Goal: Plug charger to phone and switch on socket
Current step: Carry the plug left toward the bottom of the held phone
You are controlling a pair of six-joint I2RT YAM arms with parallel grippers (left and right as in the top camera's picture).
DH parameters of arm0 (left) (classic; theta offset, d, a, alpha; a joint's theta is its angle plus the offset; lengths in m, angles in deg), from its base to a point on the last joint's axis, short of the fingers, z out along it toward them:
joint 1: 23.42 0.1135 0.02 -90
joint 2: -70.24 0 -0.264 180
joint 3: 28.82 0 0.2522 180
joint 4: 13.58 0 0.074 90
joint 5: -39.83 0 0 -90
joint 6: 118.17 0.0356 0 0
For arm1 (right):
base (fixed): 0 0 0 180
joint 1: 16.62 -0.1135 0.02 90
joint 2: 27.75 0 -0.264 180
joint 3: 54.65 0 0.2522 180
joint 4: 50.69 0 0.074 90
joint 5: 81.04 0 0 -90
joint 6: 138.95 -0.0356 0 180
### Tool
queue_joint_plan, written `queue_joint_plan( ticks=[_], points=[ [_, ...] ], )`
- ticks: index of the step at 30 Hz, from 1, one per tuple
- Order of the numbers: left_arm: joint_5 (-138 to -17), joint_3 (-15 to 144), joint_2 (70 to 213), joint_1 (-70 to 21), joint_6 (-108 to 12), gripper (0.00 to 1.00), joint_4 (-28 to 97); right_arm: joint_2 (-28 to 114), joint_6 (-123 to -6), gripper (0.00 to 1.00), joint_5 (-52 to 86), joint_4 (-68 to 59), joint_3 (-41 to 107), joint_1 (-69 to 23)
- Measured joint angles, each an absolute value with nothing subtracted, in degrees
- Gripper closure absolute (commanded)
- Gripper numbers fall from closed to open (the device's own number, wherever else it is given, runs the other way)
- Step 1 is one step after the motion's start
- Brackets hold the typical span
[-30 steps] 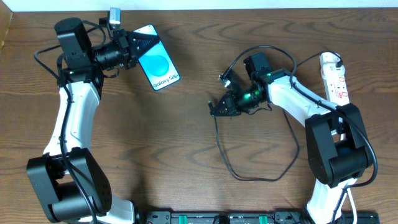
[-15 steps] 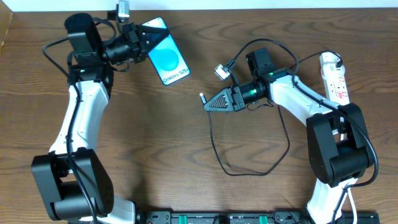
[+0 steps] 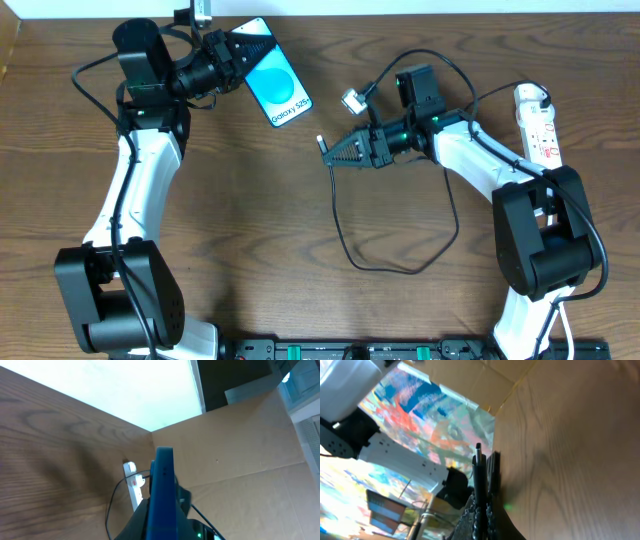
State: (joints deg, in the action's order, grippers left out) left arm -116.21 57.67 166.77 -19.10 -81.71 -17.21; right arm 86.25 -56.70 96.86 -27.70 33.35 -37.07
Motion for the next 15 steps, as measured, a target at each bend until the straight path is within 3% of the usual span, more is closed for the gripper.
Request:
queue_joint_plan(
  ticks=[7, 15],
  points=[
    [-116.3, 57.7, 166.8, -19.1, -80.9, 0.93, -17.3, 86.2, -70.4, 0.99, 97.3, -46.4, 33.4, -39.5],
    [-117.5, 57.7, 166.8, -19.1, -80.8, 0.93, -17.3, 86.2, -79.8, 0.99, 97.4, -51.2, 33.4, -42.7]
  ],
)
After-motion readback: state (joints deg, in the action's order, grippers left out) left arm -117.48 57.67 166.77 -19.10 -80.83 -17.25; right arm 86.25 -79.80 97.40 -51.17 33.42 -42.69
